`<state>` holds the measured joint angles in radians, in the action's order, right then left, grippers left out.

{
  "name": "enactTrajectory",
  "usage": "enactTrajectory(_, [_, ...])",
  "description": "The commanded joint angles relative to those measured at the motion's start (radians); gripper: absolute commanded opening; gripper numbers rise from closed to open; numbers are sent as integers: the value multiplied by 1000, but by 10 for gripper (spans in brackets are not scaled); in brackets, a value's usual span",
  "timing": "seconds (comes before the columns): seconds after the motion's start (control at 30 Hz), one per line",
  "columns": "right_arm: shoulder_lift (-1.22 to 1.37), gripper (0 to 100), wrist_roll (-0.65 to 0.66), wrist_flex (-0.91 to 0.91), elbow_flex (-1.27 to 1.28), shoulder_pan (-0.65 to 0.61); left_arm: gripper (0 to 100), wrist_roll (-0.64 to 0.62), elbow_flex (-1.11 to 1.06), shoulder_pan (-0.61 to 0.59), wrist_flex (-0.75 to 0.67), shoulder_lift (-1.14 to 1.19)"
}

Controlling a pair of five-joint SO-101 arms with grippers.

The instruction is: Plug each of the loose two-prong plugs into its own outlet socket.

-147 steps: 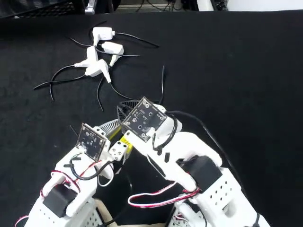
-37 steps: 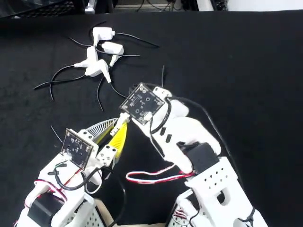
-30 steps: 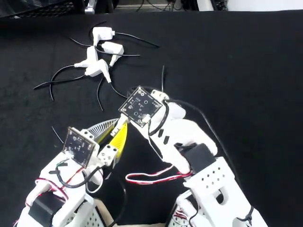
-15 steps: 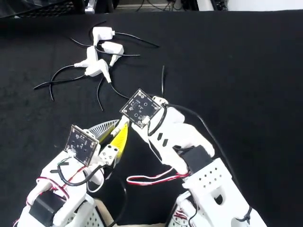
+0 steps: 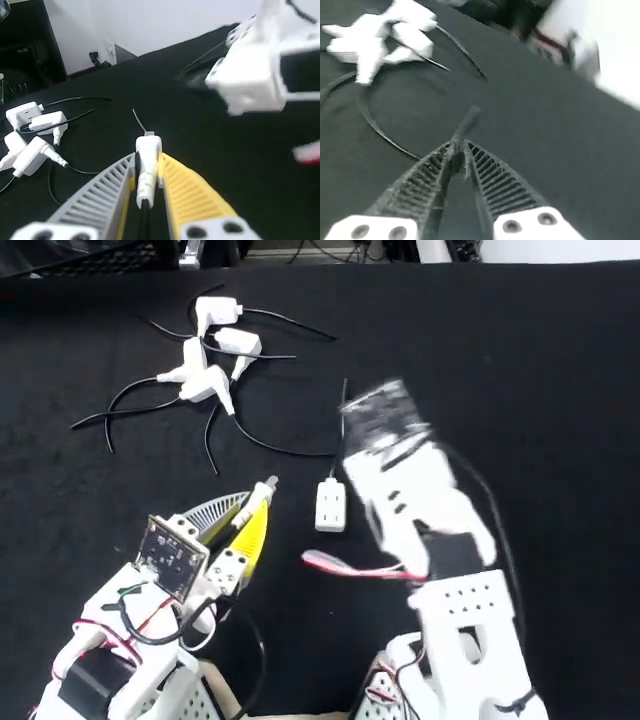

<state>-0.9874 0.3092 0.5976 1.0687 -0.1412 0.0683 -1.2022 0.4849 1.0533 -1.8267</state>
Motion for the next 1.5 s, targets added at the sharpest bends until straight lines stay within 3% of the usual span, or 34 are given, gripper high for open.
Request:
enactTrajectory(0.0, [-13,159,-109,26,28,141,28,9,16,-5,17,5])
enactTrajectory(0.13, [-13,251,-144,61,93,255,28,14,12,-4,17,6])
enactTrajectory(0.37, [-13,252,-370,74,219,427,28,17,24,2,15,69])
enactTrajectory(0.63, [-13,239,-405,-2,268,516,28,166,237,136,18,618])
enactTrajectory(0.9, [-13,239,-497,-3,254,638,28,474,651,205,206,1126])
enactTrajectory(1.17, [-12,239,-529,-64,272,692,28,773,1059,133,454,1559])
enactTrajectory(1.47, [-5,239,-692,-158,263,1005,28,951,1399,111,617,1941])
